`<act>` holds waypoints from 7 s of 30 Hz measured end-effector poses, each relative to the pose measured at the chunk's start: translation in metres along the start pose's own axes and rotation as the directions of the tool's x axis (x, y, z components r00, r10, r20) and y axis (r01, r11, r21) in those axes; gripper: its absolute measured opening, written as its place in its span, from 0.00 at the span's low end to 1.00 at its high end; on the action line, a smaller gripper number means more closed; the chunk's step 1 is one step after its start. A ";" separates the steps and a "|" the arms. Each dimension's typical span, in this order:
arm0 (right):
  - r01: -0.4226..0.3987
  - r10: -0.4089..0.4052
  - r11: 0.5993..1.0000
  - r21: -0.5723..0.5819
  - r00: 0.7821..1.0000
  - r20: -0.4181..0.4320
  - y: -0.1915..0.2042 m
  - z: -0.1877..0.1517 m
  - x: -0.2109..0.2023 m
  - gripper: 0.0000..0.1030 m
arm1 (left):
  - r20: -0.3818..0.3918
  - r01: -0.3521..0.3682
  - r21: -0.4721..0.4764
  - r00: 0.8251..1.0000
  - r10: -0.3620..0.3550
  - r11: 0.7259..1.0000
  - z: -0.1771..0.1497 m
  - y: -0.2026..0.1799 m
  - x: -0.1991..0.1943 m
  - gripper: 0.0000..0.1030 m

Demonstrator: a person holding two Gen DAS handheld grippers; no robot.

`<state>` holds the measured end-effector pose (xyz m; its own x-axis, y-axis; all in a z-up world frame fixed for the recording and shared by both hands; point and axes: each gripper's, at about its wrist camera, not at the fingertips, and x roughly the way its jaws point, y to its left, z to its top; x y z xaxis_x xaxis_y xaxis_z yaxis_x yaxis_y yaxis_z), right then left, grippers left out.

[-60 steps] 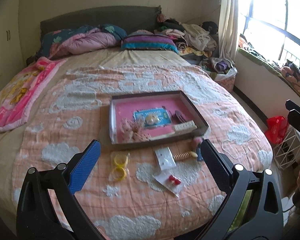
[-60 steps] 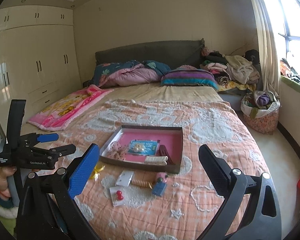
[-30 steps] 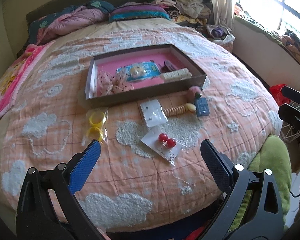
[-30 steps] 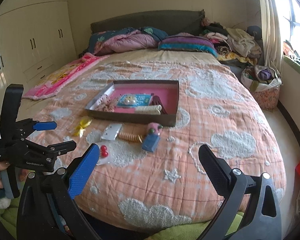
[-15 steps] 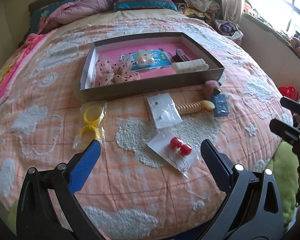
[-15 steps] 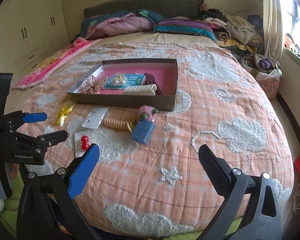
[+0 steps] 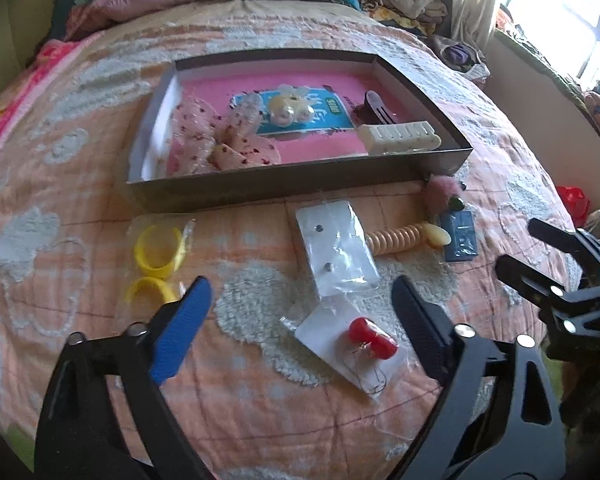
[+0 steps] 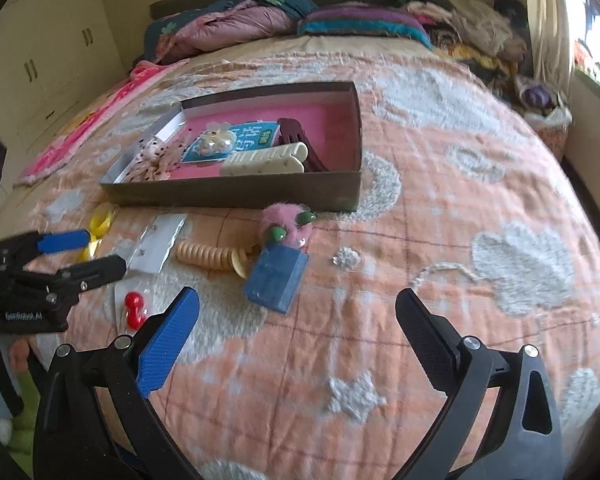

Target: Organize jewelry

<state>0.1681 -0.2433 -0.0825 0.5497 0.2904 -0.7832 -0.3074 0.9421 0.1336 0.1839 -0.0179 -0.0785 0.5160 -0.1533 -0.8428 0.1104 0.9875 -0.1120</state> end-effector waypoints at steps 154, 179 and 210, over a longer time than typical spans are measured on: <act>-0.022 0.003 0.995 0.093 0.980 0.201 -0.035 0.098 -0.054 0.86 | 0.065 -0.007 0.012 0.998 0.006 1.000 0.098 -0.008 0.022 0.55; -0.011 0.001 1.000 0.024 0.923 0.384 -0.016 0.094 -0.172 0.96 | 0.244 -0.010 -0.002 0.970 0.010 1.000 0.096 -0.033 -0.098 0.91; -0.043 0.059 0.998 -0.044 0.880 0.471 0.022 0.060 -0.233 0.96 | 0.373 0.008 0.056 0.928 -0.029 0.998 0.042 -0.044 -0.185 0.91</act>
<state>0.0798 -0.2799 0.1395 0.8313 0.3900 -0.3960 -0.3648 0.9204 0.1407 0.1195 -0.0344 0.1050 0.7919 -0.1837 -0.5823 0.1624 0.9827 -0.0893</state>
